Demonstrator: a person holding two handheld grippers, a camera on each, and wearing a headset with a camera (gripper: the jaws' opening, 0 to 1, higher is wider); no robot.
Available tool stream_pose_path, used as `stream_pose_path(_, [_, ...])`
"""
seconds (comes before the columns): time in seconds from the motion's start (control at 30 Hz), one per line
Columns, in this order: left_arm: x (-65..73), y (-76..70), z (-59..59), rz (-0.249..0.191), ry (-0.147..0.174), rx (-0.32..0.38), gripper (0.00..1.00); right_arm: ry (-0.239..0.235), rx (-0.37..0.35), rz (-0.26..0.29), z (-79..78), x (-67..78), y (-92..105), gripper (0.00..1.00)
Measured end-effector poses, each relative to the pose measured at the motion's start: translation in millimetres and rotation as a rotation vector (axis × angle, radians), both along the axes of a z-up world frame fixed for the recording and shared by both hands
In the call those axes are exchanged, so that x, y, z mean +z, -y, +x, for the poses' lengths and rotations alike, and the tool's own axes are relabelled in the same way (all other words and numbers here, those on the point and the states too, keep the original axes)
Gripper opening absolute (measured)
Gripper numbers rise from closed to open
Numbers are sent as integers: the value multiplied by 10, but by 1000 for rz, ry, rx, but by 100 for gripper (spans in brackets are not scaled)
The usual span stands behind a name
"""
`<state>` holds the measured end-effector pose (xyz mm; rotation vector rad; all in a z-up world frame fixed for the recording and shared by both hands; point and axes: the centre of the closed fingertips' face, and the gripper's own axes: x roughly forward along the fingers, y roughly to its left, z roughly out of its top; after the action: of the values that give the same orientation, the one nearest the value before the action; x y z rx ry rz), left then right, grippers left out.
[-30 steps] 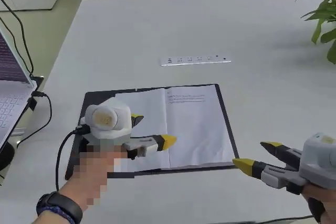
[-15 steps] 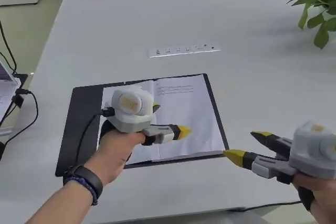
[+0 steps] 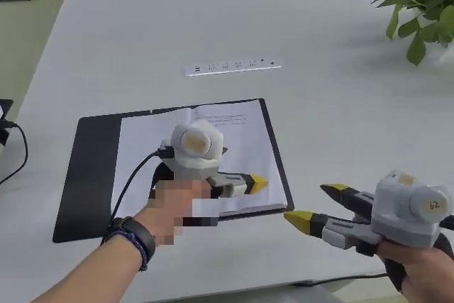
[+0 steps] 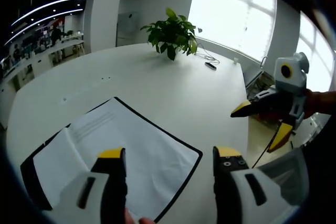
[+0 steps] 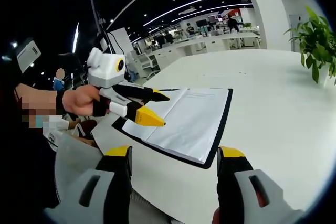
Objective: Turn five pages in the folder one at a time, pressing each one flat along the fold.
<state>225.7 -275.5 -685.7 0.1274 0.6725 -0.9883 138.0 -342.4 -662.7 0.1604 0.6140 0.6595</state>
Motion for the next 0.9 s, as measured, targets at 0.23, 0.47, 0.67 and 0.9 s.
stream_pose_path(0.23, [-199, 109, -10, 27, -24, -5, 67, 3, -7, 0, 32, 43, 60, 65])
stream_pose_path(0.47, [-383, 217, -6, 57, -38, -7, 67, -6, -18, -2, 18, 35, 157, 64])
stream_pose_path(0.67, [-547, 303, -14, 87, -48, -4, 69, -9, -30, -4, 21, 32, 207, 65])
stream_pose_path(0.9, [-721, 339, -28, 132, -48, -18, 70, -18, -22, -13, 11, -10, 215, 65])
